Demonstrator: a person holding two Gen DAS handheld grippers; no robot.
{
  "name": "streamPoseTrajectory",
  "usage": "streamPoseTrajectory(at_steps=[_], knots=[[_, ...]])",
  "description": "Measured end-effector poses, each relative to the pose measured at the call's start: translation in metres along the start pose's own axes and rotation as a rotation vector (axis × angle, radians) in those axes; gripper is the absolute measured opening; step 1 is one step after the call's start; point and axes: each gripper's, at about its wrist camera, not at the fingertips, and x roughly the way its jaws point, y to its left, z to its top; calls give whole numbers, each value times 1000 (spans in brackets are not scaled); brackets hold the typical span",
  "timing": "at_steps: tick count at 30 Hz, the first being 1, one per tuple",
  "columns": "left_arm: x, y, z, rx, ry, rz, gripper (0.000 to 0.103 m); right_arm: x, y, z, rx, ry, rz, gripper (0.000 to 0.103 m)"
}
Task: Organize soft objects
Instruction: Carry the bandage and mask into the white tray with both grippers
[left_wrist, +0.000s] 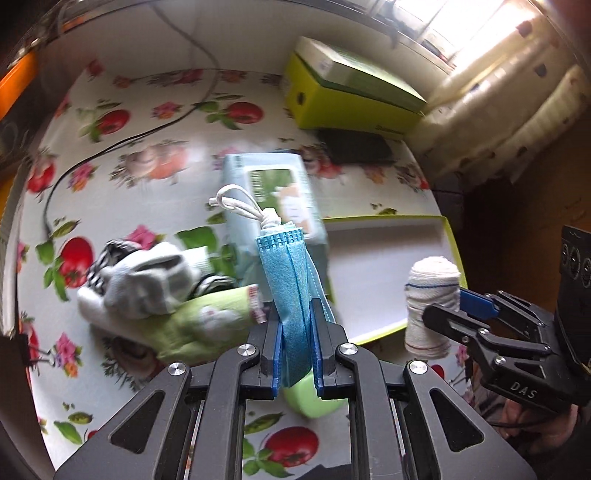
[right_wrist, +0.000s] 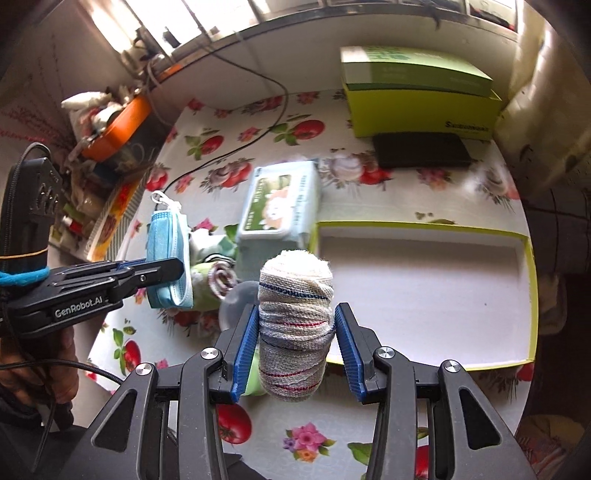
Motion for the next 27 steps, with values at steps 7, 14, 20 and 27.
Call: streamPoseTrajectory(at_steps=[7,14,20,27], knots=[[38,-33,19,73,79,-33,13,8,-35,0,78,7,-11,41],[81,-56,35,122,149,-40,13,19,-58,-2,137,23,-14,41],[114,-67,47,141,198,-32,13,29,-73,-1,167,41,-21,41],[143,-70,50,146,248,-3,14,42,-88,0,199,66,-25,41]])
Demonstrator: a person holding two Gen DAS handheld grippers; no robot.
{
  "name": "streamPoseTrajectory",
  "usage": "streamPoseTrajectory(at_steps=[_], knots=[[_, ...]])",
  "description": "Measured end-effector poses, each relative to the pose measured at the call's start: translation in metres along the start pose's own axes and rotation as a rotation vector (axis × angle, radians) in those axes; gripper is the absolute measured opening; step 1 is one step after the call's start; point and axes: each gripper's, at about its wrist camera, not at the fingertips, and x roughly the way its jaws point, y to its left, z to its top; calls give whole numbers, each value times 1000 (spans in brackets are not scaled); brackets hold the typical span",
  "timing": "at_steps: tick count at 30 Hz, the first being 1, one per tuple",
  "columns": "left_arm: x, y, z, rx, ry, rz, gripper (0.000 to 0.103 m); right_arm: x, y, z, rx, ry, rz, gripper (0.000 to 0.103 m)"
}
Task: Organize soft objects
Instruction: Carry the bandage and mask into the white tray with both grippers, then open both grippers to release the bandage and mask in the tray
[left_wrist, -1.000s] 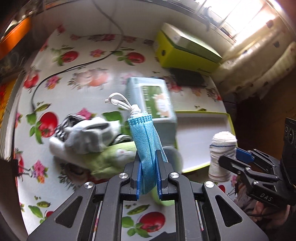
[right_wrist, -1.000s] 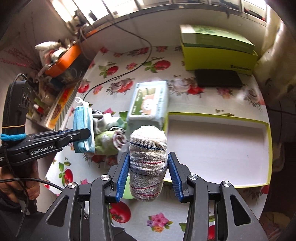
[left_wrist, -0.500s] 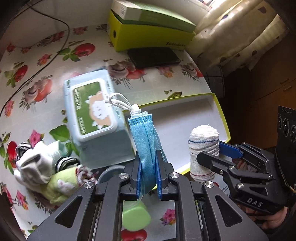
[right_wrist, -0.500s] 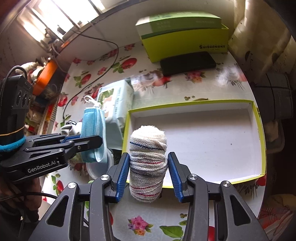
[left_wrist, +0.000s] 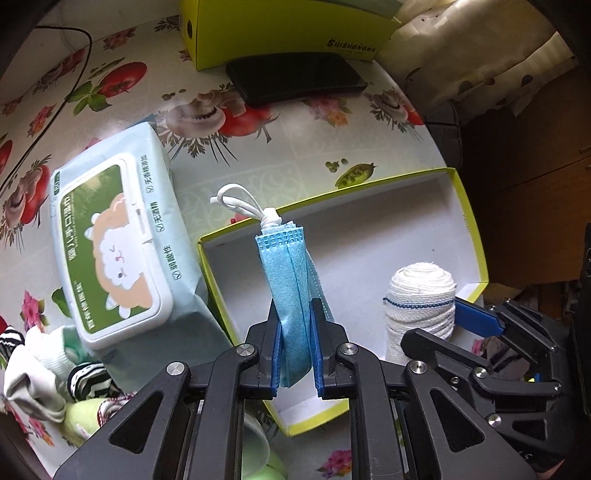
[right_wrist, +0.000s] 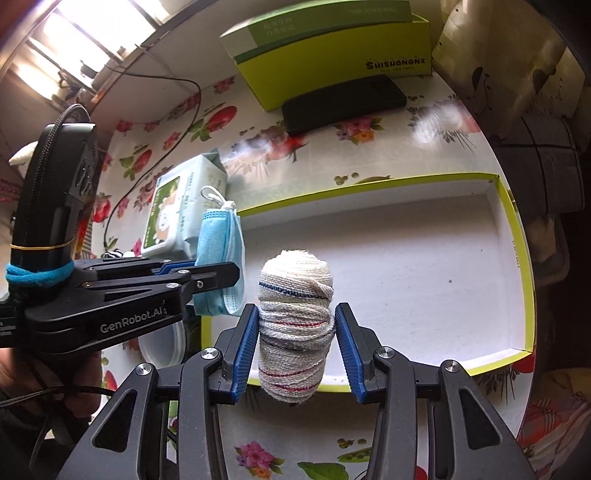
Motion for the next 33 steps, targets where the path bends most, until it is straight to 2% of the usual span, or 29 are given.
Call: streamPoseTrajectory(at_steps=[5,7,11,13,19,22,27,29,33], knots=[[9,5,5,-22,14,15,22,11,-4,5,6,18,4,41],[7,9,6,-36,1,13,32,15,-3,8,2,22,8,41],[-1,12,5,-43,-17,3,32,24,-3,16,-4,29,13,41],[-6,13,4,-47,-30,10,37,28,-3,20,-7,31,15,41],[-32,24,-2,-91,-85,-2,37,41,-2,32,-6,44,41,41],[-46,28,-2,-96,-120,38,37,53,7,39,-35,62,50,42],[-67,35,-1,-104,-165,60,37,71,29,43,-111,109,58,42],[-74,38,-4,-104,-177,65,37,70,30,45,-107,105,50,43],[-80,39,-8,-103,-191,65,37,55,29,46,-95,61,50,52]])
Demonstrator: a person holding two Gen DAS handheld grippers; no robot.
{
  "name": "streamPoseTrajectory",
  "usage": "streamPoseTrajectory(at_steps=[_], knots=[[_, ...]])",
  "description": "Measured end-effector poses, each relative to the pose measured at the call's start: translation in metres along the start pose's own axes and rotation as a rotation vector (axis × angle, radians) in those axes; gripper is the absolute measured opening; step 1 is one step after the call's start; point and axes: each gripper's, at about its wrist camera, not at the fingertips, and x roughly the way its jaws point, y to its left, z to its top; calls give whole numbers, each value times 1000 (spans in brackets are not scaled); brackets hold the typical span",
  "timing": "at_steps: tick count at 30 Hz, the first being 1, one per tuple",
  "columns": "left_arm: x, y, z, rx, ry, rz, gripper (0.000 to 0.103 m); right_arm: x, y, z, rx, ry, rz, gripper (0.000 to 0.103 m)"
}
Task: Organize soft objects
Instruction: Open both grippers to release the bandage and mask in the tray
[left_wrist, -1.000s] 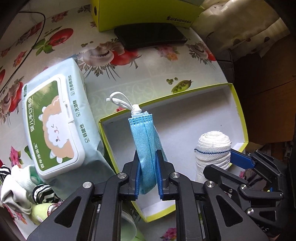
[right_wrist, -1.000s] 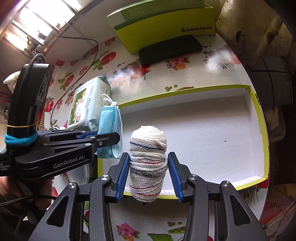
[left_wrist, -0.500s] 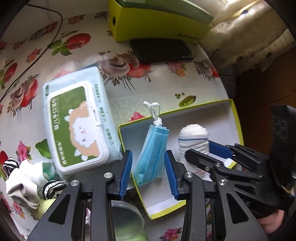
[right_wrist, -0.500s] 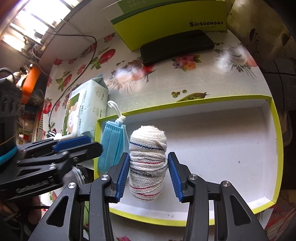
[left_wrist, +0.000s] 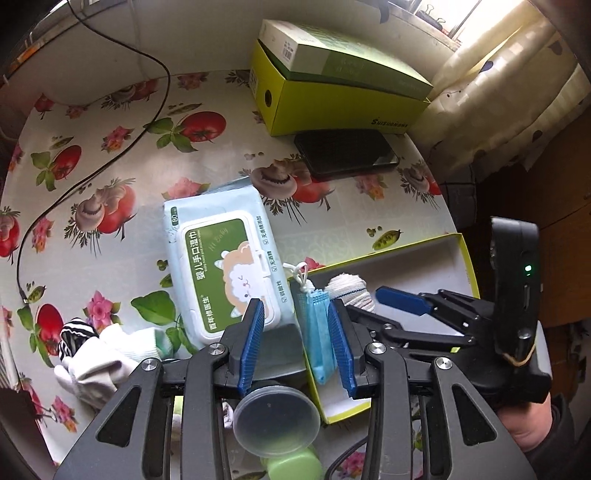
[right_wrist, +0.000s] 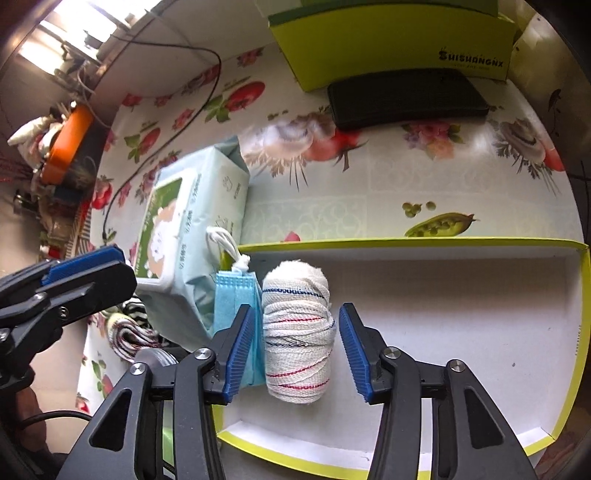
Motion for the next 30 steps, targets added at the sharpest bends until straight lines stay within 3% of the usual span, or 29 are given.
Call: streamPoseTrajectory(at_steps=[10,30], knots=[[-16,8,-22,13,-16,11,37,-41,11,-27,-5,-60,-11,53],[-63,47,-72,-32,-102,95,37,-73,96,-68,-147,-73,12,53]])
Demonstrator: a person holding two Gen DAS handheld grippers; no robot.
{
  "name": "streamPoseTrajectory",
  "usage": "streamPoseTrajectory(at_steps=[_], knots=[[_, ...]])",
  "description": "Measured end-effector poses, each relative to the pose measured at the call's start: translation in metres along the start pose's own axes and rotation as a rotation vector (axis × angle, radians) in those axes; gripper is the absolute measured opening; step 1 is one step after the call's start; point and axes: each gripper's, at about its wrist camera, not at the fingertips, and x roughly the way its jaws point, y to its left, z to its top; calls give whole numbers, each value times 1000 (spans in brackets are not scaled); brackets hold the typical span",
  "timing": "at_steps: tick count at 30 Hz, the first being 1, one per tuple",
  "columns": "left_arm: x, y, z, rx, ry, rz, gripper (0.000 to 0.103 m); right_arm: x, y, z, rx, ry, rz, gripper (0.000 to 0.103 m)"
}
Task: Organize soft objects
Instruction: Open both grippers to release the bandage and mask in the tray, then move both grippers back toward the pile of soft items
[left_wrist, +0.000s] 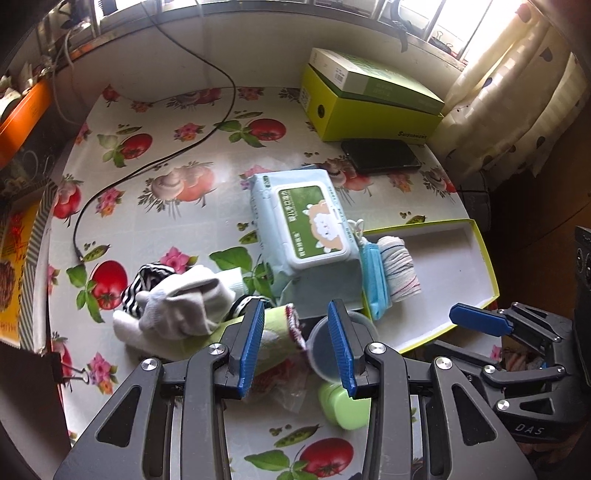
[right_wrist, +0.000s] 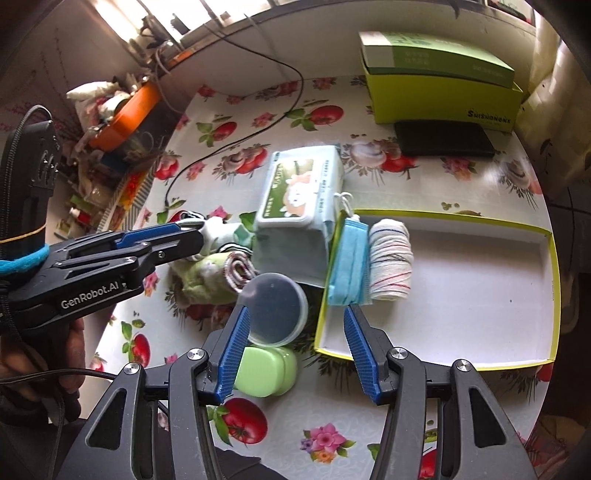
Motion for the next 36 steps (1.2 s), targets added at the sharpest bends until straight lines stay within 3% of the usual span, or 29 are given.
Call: streamPoseTrajectory(at_steps=[14,36], knots=[[-12,45,-29,-91,-1,14,37,11,52,-1,-110,24,32,53],[-9,122,-56,-263,25,21,37,33,93,6,-197,80,32,53]])
